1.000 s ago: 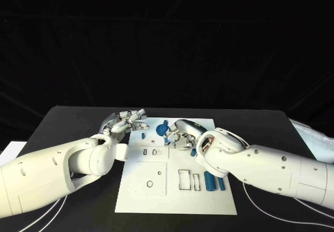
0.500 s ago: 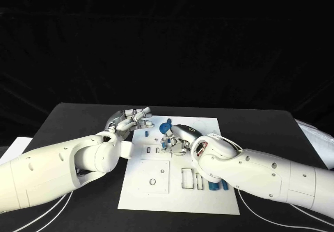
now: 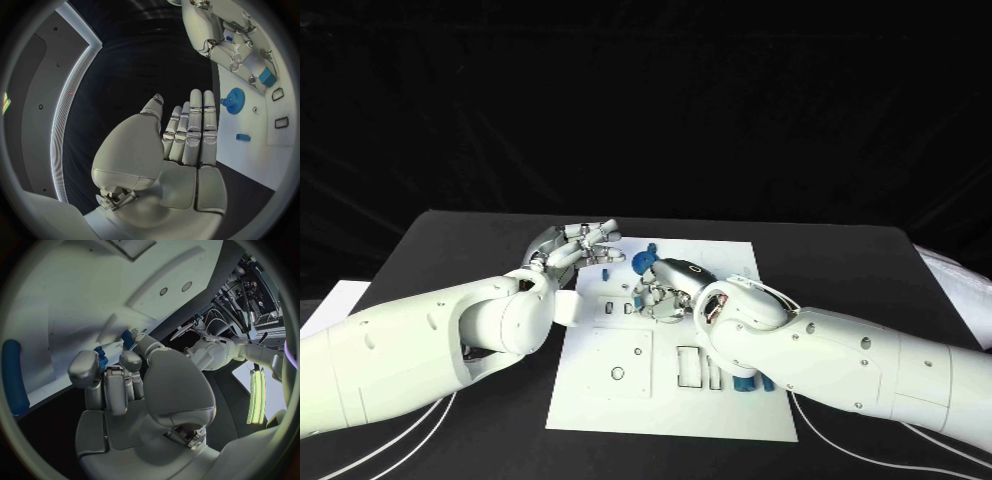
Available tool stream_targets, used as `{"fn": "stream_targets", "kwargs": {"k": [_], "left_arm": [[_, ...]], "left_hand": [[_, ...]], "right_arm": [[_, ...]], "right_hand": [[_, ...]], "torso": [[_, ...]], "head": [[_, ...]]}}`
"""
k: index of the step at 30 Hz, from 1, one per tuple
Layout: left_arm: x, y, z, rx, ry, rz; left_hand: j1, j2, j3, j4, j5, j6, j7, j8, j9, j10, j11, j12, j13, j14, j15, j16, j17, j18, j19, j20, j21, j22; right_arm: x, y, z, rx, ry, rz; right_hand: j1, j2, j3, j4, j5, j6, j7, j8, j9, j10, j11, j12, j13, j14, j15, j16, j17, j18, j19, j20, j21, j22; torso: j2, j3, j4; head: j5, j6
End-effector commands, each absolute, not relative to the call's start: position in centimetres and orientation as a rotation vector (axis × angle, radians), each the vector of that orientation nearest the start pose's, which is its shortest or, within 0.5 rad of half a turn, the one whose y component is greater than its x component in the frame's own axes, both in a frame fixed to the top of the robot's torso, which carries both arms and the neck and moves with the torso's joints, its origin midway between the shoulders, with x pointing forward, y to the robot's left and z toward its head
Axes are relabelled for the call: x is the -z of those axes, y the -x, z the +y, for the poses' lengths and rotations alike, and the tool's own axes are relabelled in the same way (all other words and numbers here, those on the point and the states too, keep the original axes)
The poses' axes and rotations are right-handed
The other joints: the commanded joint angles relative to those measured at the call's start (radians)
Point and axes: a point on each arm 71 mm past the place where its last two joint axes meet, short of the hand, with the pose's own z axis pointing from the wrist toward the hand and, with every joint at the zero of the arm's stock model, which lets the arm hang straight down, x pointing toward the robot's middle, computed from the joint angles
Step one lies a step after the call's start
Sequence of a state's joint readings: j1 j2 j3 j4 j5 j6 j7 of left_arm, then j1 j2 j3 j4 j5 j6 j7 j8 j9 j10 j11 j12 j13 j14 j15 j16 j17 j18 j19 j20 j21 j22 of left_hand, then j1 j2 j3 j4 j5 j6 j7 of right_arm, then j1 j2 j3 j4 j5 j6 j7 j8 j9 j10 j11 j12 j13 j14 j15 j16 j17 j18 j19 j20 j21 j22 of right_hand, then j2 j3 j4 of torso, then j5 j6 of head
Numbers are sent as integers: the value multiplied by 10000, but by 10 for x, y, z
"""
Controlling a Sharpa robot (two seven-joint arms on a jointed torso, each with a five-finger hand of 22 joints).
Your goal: Assemble the parts on the task board
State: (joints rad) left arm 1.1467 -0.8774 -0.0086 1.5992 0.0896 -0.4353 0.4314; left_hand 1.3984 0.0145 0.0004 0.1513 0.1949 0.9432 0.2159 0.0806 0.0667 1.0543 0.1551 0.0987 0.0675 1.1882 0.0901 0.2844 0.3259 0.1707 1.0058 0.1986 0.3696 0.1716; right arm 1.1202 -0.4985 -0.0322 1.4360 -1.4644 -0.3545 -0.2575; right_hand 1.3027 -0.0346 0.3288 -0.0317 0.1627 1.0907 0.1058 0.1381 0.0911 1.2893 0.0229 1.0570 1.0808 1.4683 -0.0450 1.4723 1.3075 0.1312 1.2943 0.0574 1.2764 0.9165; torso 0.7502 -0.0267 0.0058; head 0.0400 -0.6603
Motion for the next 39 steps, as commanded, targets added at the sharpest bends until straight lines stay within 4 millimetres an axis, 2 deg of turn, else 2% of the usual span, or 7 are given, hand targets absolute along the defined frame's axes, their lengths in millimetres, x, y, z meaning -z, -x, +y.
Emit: {"fn": "stream_targets", "kwargs": {"k": [1,10,16,21,34,39], "left_arm": [[186,-473,211,15261,12558,13264],[186,-473,211,15264,12558,13265],[186,-472,210,15287,12555,13277],[186,-473,210,15288,12557,13283],[187,-473,210,15295,12567,13307],[187,-473,210,15302,12570,13319]], "left_hand": [[15,90,-22,-54,-12,23,17,-31,-3,-62,26,-54,-4,-73,31,-69,9,88,-62,5,-23,-16],[15,90,-22,-54,-12,23,17,-31,-3,-62,26,-54,-4,-73,31,-69,9,88,-62,5,-23,-16],[15,90,-22,-54,-12,23,17,-31,-3,-62,26,-54,-4,-73,31,-69,9,88,-62,5,-23,-16],[15,96,-21,-59,-11,25,20,-35,-3,-63,28,-55,-4,-84,33,-73,21,89,-73,8,-27,-17],[15,96,-21,-59,-11,25,20,-35,-3,-63,28,-55,-4,-84,33,-73,21,89,-73,8,-27,-17],[14,100,-20,-63,-11,25,22,-38,-4,-65,29,-56,-4,-87,33,-73,29,90,-77,9,-28,-18]], "right_arm": [[220,-467,-52,-7846,1612,17366],[223,-468,-55,-7594,1622,17586],[228,-468,-55,-7443,1859,17975],[232,-467,-55,-7347,2019,18128],[234,-465,-56,-7227,2201,17897],[234,-465,-57,-7283,2191,17831]], "right_hand": [[-141,-12,17,-29,69,81,23,15,100,-84,1,-69,-16,646,-37,-26,768,-101,-37,-1,-72,-19],[-177,-37,3,-25,71,80,24,14,102,-90,2,-86,-31,646,-36,-29,766,-98,-43,-1,-84,-39],[-336,-197,-97,-18,-139,-34,67,-56,85,-298,35,-438,-336,636,-14,-61,729,-63,-136,12,-215,-265],[-445,-317,-199,0,-111,-146,114,-123,64,-485,74,-739,-598,631,17,-74,721,-48,-184,34,-289,-378],[-495,-402,-276,-5,-79,-198,137,-154,57,-554,95,-859,-706,617,36,-113,666,-38,-211,53,-340,-448],[-681,-586,-503,57,-20,-391,200,-261,21,-676,154,-1046,-879,606,81,-147,629,-26,-245,91,-417,-553]], "torso": [[3,0,-1],[2,0,-1],[3,3,9],[14,5,17],[4,-2,-3],[3,-4,5]], "head": [[-2,-17],[-4,-26],[-11,-37],[13,-66],[9,-103],[0,-86]]}}
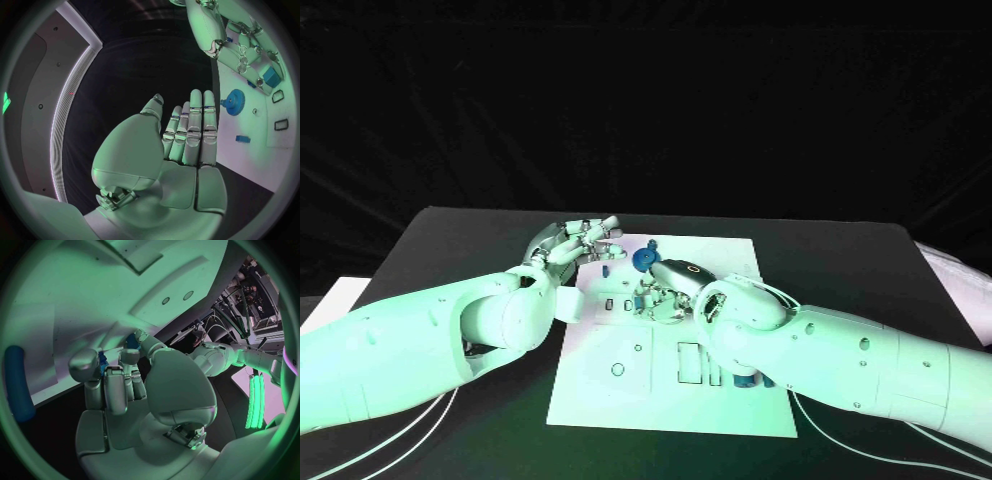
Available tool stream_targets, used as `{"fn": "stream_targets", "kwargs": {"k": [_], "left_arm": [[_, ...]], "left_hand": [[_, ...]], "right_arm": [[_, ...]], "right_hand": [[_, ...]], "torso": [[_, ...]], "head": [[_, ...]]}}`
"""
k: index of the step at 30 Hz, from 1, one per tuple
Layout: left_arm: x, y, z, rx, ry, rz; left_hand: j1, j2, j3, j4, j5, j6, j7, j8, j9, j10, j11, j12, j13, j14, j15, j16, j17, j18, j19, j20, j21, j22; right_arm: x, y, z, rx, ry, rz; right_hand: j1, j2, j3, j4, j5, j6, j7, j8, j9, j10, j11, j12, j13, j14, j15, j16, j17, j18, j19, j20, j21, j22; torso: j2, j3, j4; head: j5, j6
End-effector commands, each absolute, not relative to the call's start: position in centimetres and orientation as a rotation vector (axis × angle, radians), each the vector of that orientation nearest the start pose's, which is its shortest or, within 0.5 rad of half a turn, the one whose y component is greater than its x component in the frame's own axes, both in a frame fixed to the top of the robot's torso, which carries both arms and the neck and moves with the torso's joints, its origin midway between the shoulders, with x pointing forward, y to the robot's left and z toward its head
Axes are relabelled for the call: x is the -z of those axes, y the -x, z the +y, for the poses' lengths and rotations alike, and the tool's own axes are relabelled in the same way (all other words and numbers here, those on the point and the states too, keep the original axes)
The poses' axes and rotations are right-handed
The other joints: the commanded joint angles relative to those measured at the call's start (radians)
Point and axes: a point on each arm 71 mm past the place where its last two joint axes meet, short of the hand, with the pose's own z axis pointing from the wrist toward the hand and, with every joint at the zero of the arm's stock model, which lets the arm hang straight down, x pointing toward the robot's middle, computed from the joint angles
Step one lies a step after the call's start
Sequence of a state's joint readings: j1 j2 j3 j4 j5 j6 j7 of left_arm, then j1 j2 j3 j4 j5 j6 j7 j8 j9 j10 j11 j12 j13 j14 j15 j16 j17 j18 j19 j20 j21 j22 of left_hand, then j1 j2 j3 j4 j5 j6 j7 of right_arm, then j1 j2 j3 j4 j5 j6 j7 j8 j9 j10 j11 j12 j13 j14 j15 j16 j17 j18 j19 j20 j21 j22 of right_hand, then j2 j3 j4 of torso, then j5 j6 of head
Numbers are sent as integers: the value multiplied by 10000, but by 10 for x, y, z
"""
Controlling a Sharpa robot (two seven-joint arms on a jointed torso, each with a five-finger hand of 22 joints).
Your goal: Assemble the parts on the task board
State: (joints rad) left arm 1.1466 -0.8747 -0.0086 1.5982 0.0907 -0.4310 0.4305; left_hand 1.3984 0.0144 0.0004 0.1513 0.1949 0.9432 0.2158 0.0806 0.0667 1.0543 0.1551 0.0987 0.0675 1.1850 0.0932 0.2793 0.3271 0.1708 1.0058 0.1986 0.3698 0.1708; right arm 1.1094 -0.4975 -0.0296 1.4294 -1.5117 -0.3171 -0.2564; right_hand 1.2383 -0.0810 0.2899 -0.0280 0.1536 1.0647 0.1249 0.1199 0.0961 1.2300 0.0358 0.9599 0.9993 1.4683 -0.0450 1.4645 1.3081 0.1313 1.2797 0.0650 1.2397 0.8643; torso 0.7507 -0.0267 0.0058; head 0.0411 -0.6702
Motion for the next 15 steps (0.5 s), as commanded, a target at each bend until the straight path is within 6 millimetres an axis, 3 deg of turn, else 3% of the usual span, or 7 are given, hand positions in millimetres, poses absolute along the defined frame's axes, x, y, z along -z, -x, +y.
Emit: {"fn": "stream_targets", "kwargs": {"k": [1,8,13,15], "left_arm": [[187,-473,210,15299,12572,13320],[187,-473,210,15288,12580,13327],[187,-473,210,15287,12584,13336],[187,-473,210,15294,12591,13354]], "left_hand": [[14,100,-20,-63,-11,26,22,-38,-4,-65,29,-56,-4,-56,2,-22,16,88,-78,9,-29,-10],[13,100,-20,-65,-11,24,24,-41,-4,-68,30,-57,-4,-56,2,-22,21,89,-80,10,-30,-10],[13,100,-20,-65,-11,24,24,-41,-5,-68,30,-57,-4,-56,2,-22,21,89,-80,10,-30,-10],[13,100,-20,-66,-11,23,24,-42,-5,-68,30,-58,-4,-56,2,-21,22,89,-80,10,-29,-10]], "right_arm": [[234,-465,-57,-7293,2181,17810],[231,-465,-57,-7365,1891,17427],[227,-464,-58,-7524,1565,16948],[227,-462,-57,-7694,1504,16770]], "right_hand": [[-87,-169,-188,42,77,-197,27,-114,-42,-117,43,-120,-107,607,95,-71,625,-24,-108,27,-70,-60],[-225,-320,-698,171,85,-822,164,-420,-165,-559,176,-627,-610,576,205,-150,526,-1,-159,125,-200,-234],[-239,-352,-976,257,112,-1043,229,-483,-214,-790,242,-811,-822,550,263,-201,457,9,-178,178,-251,-302],[-248,-411,-1162,309,391,-1171,269,-503,-242,-968,280,-948,-975,517,299,-264,366,24,-221,208,-312,-400]], "torso": [[0,-5,4],[0,-13,12],[1,-10,20],[-2,-5,14]], "head": [[-14,11],[-29,10],[-33,8],[3,10]]}}
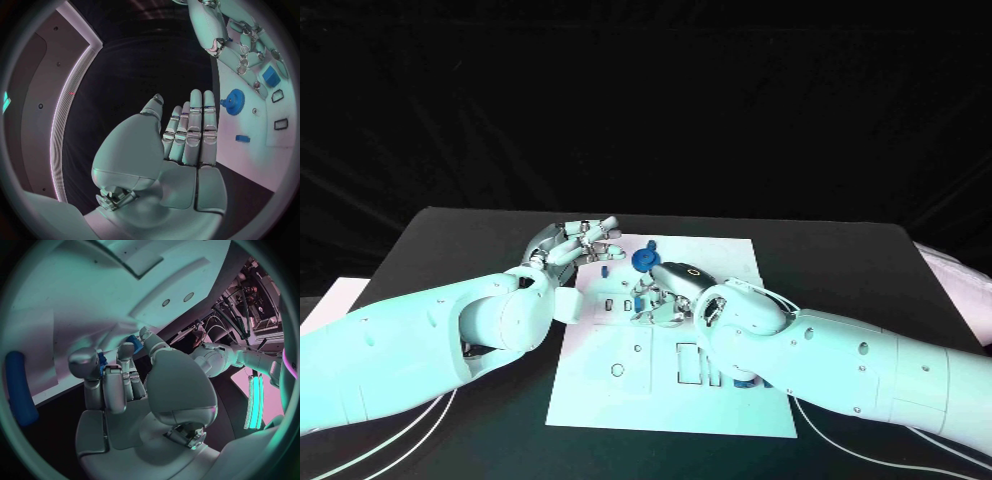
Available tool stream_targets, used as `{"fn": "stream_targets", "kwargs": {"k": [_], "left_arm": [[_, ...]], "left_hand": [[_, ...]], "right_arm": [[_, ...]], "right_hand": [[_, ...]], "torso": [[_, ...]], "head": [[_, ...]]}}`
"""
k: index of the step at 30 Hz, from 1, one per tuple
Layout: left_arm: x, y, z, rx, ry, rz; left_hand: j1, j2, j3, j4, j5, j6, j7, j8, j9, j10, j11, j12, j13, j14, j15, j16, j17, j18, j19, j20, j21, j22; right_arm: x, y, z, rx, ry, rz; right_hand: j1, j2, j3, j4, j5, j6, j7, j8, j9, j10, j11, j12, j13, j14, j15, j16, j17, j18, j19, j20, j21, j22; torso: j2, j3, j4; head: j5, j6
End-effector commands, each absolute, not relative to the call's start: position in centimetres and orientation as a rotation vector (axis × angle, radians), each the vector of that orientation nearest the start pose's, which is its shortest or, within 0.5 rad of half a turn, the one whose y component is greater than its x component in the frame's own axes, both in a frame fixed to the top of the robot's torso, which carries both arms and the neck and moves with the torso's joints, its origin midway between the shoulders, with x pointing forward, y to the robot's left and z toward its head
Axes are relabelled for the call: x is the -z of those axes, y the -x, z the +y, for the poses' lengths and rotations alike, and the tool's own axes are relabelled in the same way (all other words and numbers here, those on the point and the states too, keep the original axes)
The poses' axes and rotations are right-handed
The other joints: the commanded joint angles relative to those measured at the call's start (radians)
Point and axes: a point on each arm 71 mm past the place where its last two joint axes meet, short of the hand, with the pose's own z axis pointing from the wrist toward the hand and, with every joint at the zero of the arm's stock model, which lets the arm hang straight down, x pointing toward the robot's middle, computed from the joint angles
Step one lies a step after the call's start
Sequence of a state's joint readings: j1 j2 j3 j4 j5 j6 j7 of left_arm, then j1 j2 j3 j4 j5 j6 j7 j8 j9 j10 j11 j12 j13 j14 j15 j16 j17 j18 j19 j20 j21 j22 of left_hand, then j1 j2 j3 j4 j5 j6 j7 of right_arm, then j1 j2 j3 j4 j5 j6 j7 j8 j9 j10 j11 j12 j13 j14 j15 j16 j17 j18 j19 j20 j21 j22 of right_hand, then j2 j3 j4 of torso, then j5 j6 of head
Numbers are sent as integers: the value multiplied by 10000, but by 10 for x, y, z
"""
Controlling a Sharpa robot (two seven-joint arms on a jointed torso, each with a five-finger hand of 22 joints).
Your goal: Assemble the parts on the task board
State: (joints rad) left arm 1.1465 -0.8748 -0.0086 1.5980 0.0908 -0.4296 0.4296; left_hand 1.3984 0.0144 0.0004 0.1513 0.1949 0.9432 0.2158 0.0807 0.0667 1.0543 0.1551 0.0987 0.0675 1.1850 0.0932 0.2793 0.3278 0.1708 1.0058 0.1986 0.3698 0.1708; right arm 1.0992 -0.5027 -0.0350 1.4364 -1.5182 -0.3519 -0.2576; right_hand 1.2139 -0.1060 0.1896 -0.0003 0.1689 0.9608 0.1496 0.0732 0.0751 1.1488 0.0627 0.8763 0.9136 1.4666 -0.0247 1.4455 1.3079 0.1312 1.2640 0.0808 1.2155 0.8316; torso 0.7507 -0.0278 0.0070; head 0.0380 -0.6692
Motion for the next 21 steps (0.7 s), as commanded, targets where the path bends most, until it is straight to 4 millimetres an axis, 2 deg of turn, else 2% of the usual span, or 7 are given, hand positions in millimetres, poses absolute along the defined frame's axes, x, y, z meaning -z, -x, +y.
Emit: {"fn": "stream_targets", "kwargs": {"k": [1,7,13,14,16,18,21], "left_arm": [[187,-473,210,15307,12593,13366],[188,-474,212,15142,12435,13548],[194,-476,216,14529,11599,14957],[195,-476,216,14384,11402,15369],[198,-476,218,13825,10935,16285],[202,-475,219,12753,10433,17738],[202,-476,221,11095,9461,19522]], "left_hand": [[17,104,-18,-72,-11,23,20,-44,-5,-69,28,-59,-5,-45,-1,-13,27,93,-75,9,-25,-8],[3,172,21,-161,-7,225,-157,-27,9,267,-179,78,38,890,-298,645,528,139,634,-243,514,242],[-121,123,39,-54,-11,730,-490,105,69,1858,-694,770,440,2374,-835,2413,1733,139,1922,-784,1855,957],[-129,83,38,-43,-15,850,-562,156,90,2088,-783,915,550,2485,-908,3096,2377,138,2031,-859,2047,1073],[-148,-13,33,-43,-23,1218,-798,341,178,2802,-1036,1585,1048,3059,-1145,6564,5747,137,2370,-1095,2711,1479],[-71,-82,65,-153,-31,1624,-1060,578,322,3214,-1208,2500,1774,3479,-1370,9720,8913,-128,3128,-1322,4691,3668],[-241,-40,105,-117,-85,1826,-1305,811,586,2657,-1365,4395,3585,3568,-1467,11696,10997,-454,3445,-1486,6868,6158]], "right_arm": [[226,-460,-57,-7812,1470,16658],[216,-451,-56,-8622,1297,15717],[191,-443,-69,-9881,1655,14924],[186,-443,-74,-10115,1826,14951],[172,-446,-87,-10520,2017,15119],[158,-450,-104,-10840,1873,15466],[141,-457,-130,-11046,1289,15716]], "right_hand": [[12,-172,-258,60,375,-188,38,-33,-41,-256,30,-192,-214,519,107,-102,328,33,-96,71,-112,-141],[120,-156,-464,101,572,-289,66,-12,-55,-379,52,-228,-321,506,135,-123,305,45,-113,98,-150,-189],[229,-102,-549,104,613,-270,57,35,-47,-235,43,21,-148,518,132,-112,326,40,-82,100,-129,-144],[268,-56,-554,105,576,-266,55,46,-46,-221,40,54,-132,511,130,-133,292,36,-65,99,-114,-117],[373,65,-562,102,463,-305,63,49,-53,-380,45,-126,-329,484,131,-193,203,34,-53,99,-109,-111],[536,180,-531,57,512,-303,64,73,-49,-575,45,-351,-557,427,134,-310,28,52,-113,104,-174,-225],[706,295,-507,5,625,-168,39,178,-19,-683,22,-500,-737,371,121,-419,-123,74,-193,101,-257,-349]], "torso": [[-4,12,1],[-13,16,-2],[-65,39,-9],[-83,47,-12],[-135,70,-17],[-207,89,-41],[-318,107,-81]], "head": [[64,9],[84,20],[100,32],[90,29],[89,30],[111,-26],[134,-52]]}}
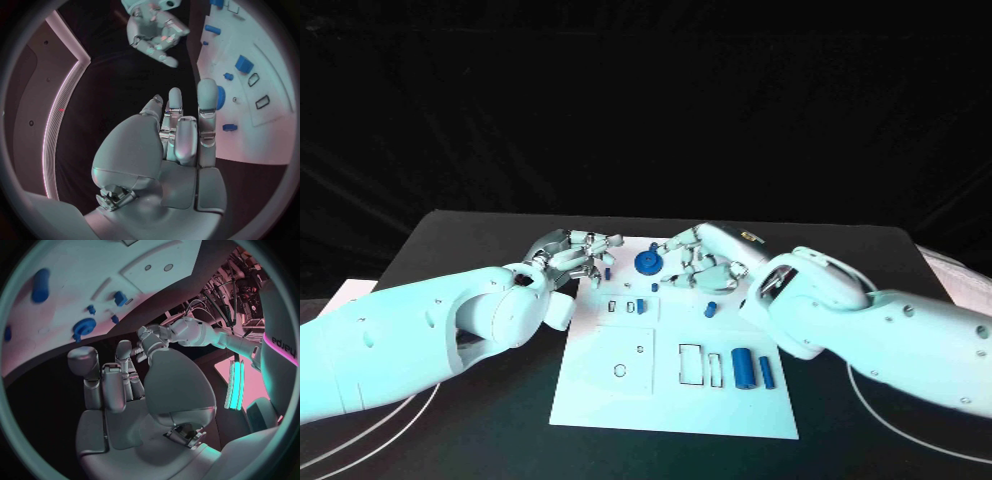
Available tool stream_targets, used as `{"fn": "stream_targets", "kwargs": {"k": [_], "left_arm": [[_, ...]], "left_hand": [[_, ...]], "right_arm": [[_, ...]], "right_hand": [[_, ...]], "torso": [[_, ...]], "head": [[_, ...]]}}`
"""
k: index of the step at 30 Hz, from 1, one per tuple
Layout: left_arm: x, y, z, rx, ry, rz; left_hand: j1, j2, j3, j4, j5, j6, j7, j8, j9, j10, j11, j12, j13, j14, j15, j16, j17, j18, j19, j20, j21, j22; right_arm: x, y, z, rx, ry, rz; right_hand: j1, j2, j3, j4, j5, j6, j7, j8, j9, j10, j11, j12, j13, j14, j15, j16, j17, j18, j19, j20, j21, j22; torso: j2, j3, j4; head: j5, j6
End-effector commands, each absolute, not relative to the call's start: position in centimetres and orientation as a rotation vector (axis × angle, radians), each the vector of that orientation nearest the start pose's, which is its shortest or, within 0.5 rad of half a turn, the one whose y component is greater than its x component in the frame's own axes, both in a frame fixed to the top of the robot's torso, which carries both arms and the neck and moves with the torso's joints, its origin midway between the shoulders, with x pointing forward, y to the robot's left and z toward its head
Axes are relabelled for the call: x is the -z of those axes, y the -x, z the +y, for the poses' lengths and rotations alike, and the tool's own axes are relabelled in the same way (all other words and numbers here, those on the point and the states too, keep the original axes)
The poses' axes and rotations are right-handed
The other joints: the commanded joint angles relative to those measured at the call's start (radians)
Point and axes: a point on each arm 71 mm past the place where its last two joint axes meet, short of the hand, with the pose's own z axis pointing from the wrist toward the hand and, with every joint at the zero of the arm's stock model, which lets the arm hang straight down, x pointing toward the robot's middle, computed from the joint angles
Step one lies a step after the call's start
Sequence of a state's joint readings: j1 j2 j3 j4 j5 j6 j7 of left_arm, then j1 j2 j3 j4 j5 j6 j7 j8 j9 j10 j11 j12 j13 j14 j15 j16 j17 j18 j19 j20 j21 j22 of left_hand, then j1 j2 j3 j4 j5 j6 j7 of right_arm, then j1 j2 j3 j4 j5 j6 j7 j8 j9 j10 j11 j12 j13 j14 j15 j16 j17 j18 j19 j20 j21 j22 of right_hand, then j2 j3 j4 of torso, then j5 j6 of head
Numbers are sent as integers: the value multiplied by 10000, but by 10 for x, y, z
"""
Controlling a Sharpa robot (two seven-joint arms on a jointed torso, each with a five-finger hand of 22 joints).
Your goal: Assemble the parts on the task board
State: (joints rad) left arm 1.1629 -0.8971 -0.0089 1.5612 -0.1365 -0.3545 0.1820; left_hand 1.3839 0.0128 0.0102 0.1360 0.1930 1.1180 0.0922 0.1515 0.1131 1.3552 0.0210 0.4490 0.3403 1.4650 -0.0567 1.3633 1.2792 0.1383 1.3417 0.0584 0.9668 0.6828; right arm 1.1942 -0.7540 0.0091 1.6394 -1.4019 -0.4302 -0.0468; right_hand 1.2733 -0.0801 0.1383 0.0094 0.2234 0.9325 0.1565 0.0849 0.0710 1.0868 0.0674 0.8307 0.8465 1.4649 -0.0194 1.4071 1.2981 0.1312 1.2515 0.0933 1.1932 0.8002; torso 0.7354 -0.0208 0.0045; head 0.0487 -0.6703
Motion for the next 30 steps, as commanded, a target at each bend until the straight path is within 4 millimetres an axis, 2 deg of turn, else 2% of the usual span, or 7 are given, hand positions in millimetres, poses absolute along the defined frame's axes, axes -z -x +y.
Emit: {"fn": "stream_targets", "kwargs": {"k": [1,3,6,10,16,23,30], "left_arm": [[202,-476,220,10626,9122,19996],[200,-476,219,9372,8026,21023],[194,-481,214,7744,6123,21517],[192,-486,210,6022,4810,21946],[194,-498,204,4055,3654,22482],[191,-509,188,3394,3055,22468],[192,-514,174,3278,2633,22751]], "left_hand": [[-248,-60,-65,115,-144,83,-25,161,190,-432,-27,1602,1593,811,96,1172,1849,-178,95,-96,1259,1505],[-572,-3,-229,338,-635,111,-54,358,365,-402,-131,3108,3121,917,26,1611,2354,-292,189,-49,1901,2301],[-947,13,-651,663,-890,234,-296,1081,967,-135,-272,5688,5774,1058,-80,2075,2916,-499,544,-119,3165,3991],[-1423,163,-1210,1277,-1088,15,-426,2035,1970,-7,-347,6999,7213,1058,-200,2075,2916,-680,825,-211,4025,5247],[-2112,524,-1826,1532,-1421,-544,-470,2988,3120,-151,-423,7189,7457,1058,-257,2075,2916,-718,903,-275,4224,5575],[-1879,779,-2211,1534,-1352,-1293,-540,4026,4539,-246,-496,7246,7521,1058,-331,2075,2916,-897,1463,-389,4690,6466],[-1851,845,-2338,1525,-1346,-1436,-560,4296,4940,-174,-537,7394,7677,1058,-353,2075,2916,-936,1555,-405,4786,6657]], "right_arm": [[136,-458,-138,-11043,1092,15720],[124,-462,-159,-10928,646,15677],[114,-464,-188,-10596,44,15549],[107,-467,-215,-10114,-605,15469],[106,-469,-232,-9517,-1210,15548],[109,-472,-233,-9253,-1547,15849],[112,-475,-232,-9157,-1659,16038]], "right_hand": [[148,72,15,-101,92,154,-38,91,28,-31,-35,-15,-55,396,60,-23,-2,71,-58,-29,-25,-11],[197,130,13,-109,-2,205,-52,137,35,20,-49,18,-65,408,46,-9,22,66,-37,-41,-9,20],[214,157,-23,-106,-120,263,-71,192,41,80,-65,60,-72,423,32,3,45,66,-24,-55,-8,22],[218,170,-51,-101,-128,314,-88,234,47,144,-81,111,-56,434,18,7,54,65,-10,-67,-4,26],[124,157,-185,-28,-205,386,-126,306,49,261,-114,155,-93,454,-15,-18,31,71,13,-100,-23,-13],[98,157,-240,0,-197,413,-144,335,48,233,-131,64,-213,438,-30,-91,-72,89,-17,-113,-82,-122],[94,170,-270,19,-140,423,-153,352,45,205,-140,-8,-302,429,-40,-139,-133,100,-39,-125,-125,-194]], "torso": [[-196,42,-64],[-270,57,-82],[-341,80,-49],[-408,130,-98],[-460,153,-80],[-452,159,-78],[-440,145,-60]], "head": [[25,-49],[27,-94],[-15,-125],[84,-209],[72,-298],[103,-361],[102,-422]]}}
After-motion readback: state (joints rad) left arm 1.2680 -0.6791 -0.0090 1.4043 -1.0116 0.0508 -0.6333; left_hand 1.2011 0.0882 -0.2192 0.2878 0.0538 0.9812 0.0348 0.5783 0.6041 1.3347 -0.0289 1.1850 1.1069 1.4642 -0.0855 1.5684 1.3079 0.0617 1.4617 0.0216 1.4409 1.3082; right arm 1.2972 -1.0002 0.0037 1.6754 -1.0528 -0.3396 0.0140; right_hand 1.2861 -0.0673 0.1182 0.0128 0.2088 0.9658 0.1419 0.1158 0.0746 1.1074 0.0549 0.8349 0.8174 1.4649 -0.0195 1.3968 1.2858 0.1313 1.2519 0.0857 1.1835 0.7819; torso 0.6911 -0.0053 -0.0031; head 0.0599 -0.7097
